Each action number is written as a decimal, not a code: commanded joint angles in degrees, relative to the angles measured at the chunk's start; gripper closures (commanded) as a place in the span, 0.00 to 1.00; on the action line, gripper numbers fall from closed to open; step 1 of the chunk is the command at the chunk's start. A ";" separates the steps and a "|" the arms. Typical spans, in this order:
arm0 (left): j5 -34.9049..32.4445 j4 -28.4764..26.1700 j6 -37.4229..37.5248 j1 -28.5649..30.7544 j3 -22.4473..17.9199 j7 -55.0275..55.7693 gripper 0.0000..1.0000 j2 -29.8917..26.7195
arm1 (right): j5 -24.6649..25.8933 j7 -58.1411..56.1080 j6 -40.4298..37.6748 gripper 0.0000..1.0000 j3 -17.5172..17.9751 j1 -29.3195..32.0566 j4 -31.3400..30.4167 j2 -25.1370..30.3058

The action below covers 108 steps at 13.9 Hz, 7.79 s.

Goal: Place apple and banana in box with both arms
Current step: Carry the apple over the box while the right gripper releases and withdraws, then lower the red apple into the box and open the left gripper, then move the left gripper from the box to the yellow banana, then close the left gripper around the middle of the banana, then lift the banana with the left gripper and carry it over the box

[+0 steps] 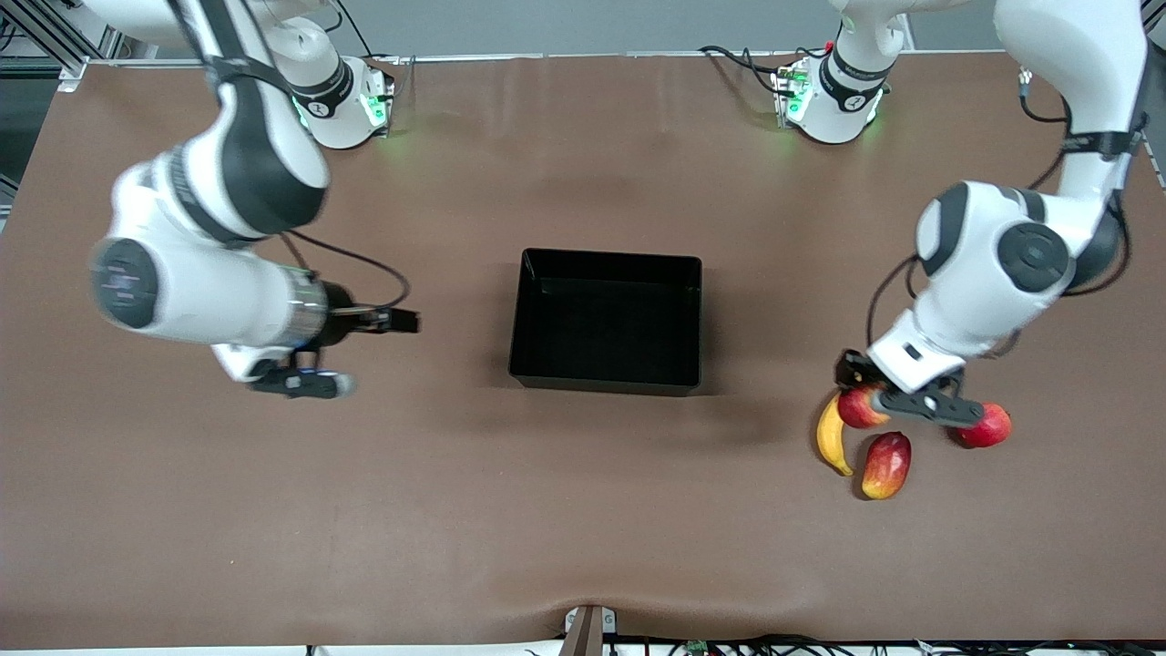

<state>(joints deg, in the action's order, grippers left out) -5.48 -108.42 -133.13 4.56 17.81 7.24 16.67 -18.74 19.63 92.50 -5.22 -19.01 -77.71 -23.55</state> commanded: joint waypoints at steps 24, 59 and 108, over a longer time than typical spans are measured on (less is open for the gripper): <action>-30.02 -6.98 -7.32 -13.34 16.73 64.02 1.00 10.83 | 15.40 -6.01 2.78 0.00 0.04 18.48 -17.85 25.50; -22.05 8.64 13.14 -11.95 18.93 49.75 0.00 9.08 | 18.12 -21.74 -3.91 0.00 0.13 20.59 -10.18 23.82; -22.47 16.04 13.51 8.20 28.77 10.66 1.00 19.62 | 17.94 -21.83 -6.37 0.00 0.04 21.47 -10.18 23.73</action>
<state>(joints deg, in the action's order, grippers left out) -28.00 -94.86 -121.36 15.62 46.56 13.74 36.10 -0.87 -1.59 87.01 -5.91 1.35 -89.27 0.91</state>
